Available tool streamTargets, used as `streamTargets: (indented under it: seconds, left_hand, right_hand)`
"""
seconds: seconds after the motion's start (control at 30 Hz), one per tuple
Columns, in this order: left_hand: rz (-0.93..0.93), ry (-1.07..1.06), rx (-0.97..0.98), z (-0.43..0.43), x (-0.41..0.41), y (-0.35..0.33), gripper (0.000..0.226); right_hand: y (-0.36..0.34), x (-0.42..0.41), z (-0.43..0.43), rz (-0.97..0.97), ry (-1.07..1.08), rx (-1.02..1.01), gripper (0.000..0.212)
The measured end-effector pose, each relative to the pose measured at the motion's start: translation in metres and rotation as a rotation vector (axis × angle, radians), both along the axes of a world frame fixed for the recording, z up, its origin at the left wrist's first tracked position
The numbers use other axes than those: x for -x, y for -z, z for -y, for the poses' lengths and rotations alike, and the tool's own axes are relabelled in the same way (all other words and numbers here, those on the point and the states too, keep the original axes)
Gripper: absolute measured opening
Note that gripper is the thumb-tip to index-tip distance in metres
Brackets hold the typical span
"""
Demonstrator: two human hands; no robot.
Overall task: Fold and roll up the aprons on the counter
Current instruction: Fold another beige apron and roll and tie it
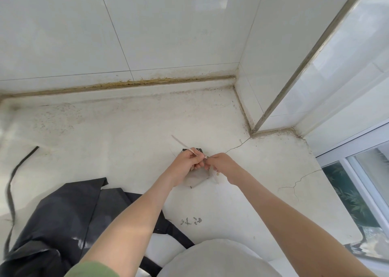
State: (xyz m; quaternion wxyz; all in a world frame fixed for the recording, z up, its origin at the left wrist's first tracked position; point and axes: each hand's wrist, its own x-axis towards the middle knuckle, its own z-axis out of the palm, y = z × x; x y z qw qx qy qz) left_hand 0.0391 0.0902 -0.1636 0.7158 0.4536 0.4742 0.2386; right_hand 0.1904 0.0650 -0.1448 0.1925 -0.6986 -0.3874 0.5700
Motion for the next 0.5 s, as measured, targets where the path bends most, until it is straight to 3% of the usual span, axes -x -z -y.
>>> streamTargets:
  seconds: [0.17, 0.27, 0.4, 0.5]
  left_hand:
    - [-0.023, 0.061, -0.005, 0.0002, 0.0008, 0.0012, 0.013]
    - [-0.019, 0.079, -0.029, 0.0021, -0.0002, 0.0027, 0.011]
    - [0.036, -0.071, 0.047, 0.0033, 0.0019, 0.0039, 0.035]
    - [0.087, -0.139, 0.056, 0.0077, 0.0075, 0.0083, 0.041]
  right_hand:
    - [0.0029, -0.0051, -0.0031, -0.357, 0.240, 0.061, 0.008]
    - [0.0009, -0.0038, -0.0062, -0.392, 0.253, -0.062, 0.019]
    - [0.0013, -0.0066, -0.0093, -0.774, 0.581, -0.207, 0.032]
    - [0.0048, -0.0077, -0.0070, -0.726, 0.526, -0.248, 0.030]
